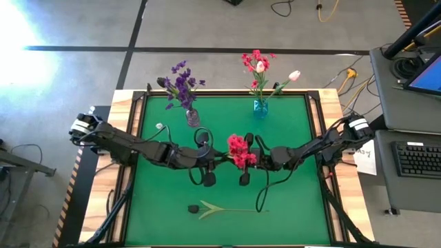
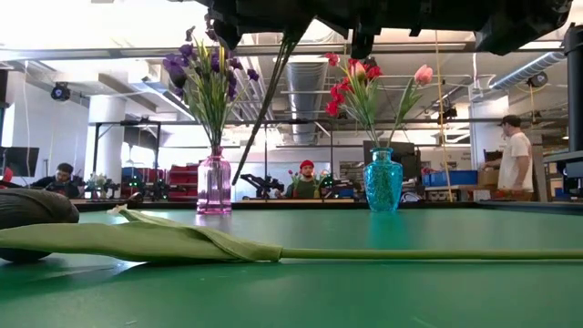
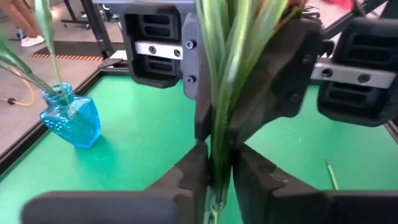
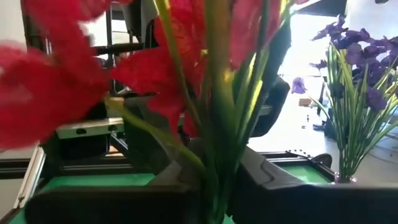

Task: Sort flowers into vase by color
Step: Put the red flowers into the blue vase

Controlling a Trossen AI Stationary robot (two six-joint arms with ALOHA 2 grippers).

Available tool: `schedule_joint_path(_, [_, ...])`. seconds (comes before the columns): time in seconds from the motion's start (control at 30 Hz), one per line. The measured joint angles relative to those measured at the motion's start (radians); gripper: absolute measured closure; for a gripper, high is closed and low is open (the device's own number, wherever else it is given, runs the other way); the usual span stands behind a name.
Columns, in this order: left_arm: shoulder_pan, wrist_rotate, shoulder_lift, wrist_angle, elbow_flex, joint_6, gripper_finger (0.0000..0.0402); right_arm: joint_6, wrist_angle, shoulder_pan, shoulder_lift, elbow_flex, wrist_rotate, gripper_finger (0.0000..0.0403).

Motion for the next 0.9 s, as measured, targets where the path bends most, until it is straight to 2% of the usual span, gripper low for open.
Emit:
schedule_joint_path(0.1, [0.001,0.007,-0.004,-0.005,0.0,0.0,0.0313,0.0,-0.024,0.0,-0.009,0.0,0.0,0.0381])
schedule_joint_path(0.23, [0.001,0.009,-0.02,-0.051,0.0,0.001,0.026,0.011,-0.102,-0.001,-0.073,0.0,0.01,0.0383])
schedule_joint_path(0.3, [0.001,0.01,-0.039,-0.095,0.0,0.0,0.024,0.011,-0.199,-0.003,-0.134,0.004,0.076,0.0379])
schedule_joint_path(0.4, [0.001,0.009,-0.07,-0.189,0.0,-0.019,0.022,0.015,-0.438,-0.02,-0.25,0.027,0.235,0.0376])
schedule_joint_path(0.47, [0.001,0.004,-0.086,-0.236,0.0,-0.032,0.0215,0.051,-0.625,-0.049,-0.333,0.05,0.304,0.0376])
schedule_joint_path(0.6, [0.006,0.002,-0.11,-0.29,0.001,-0.014,0.0218,0.131,-0.864,-0.145,-0.471,0.081,0.318,0.0376])
schedule_joint_path(0.77, [0.026,0.012,-0.12,-0.302,0.007,0.103,0.0233,0.162,-0.918,-0.305,-0.612,0.082,0.318,0.0375])
schedule_joint_path(0.9, [0.046,0.091,-0.121,-0.297,0.021,0.193,0.0247,0.209,-0.979,-0.416,-0.696,0.083,0.318,0.0375])
